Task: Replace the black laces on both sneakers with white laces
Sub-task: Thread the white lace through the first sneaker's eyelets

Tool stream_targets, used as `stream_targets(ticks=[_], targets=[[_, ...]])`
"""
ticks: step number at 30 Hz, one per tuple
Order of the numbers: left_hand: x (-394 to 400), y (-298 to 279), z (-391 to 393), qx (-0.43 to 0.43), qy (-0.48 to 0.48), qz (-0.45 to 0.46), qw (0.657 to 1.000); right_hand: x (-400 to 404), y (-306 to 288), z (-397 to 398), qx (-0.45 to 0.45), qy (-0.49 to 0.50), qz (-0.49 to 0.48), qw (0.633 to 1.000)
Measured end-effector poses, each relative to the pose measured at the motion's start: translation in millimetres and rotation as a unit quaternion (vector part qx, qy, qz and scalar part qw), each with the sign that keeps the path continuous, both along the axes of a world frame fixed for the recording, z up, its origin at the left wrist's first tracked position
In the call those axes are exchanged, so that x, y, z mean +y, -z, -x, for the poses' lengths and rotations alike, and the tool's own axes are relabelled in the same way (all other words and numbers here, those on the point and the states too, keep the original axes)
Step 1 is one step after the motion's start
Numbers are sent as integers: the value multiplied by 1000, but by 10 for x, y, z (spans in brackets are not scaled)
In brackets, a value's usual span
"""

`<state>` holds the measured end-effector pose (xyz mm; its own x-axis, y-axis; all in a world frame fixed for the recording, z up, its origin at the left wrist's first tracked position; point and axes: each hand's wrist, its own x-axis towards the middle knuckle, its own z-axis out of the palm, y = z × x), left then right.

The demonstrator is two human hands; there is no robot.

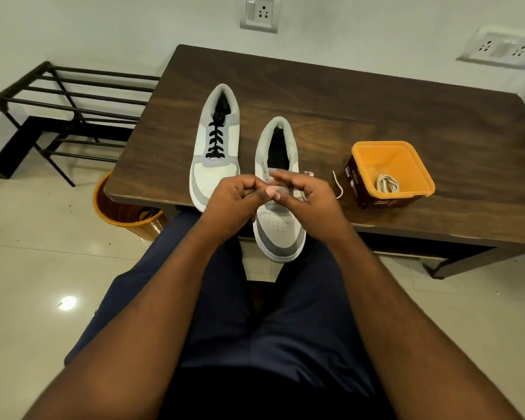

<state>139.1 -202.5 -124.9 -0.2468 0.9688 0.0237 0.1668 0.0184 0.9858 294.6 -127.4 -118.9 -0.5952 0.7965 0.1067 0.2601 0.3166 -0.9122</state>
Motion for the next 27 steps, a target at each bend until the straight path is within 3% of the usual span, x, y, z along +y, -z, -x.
stream_targets(ticks=[3,8,13,20,22,25,27], targets=[[-18,50,39,-6,-65,1,998,2,91,25,67,67,30,995],[-41,159,59,-40,-69,18,997,11,220,-38,-4,100,-6,995],[5,94,-40,-88,56,54,993,-22,109,28,67,21,151,986],[63,46,-95,-57,61,34,996,-43,2,-13,77,-65,124,987],[74,39,-138,-66,58,35,996,-56,-12,4,79,-48,138,986],[135,100,-129,-61,-8,13,998,18,99,-21,53,26,153,986],[242,216,-103,24,-119,-4,993,82,183,-35,49,87,143,985]])
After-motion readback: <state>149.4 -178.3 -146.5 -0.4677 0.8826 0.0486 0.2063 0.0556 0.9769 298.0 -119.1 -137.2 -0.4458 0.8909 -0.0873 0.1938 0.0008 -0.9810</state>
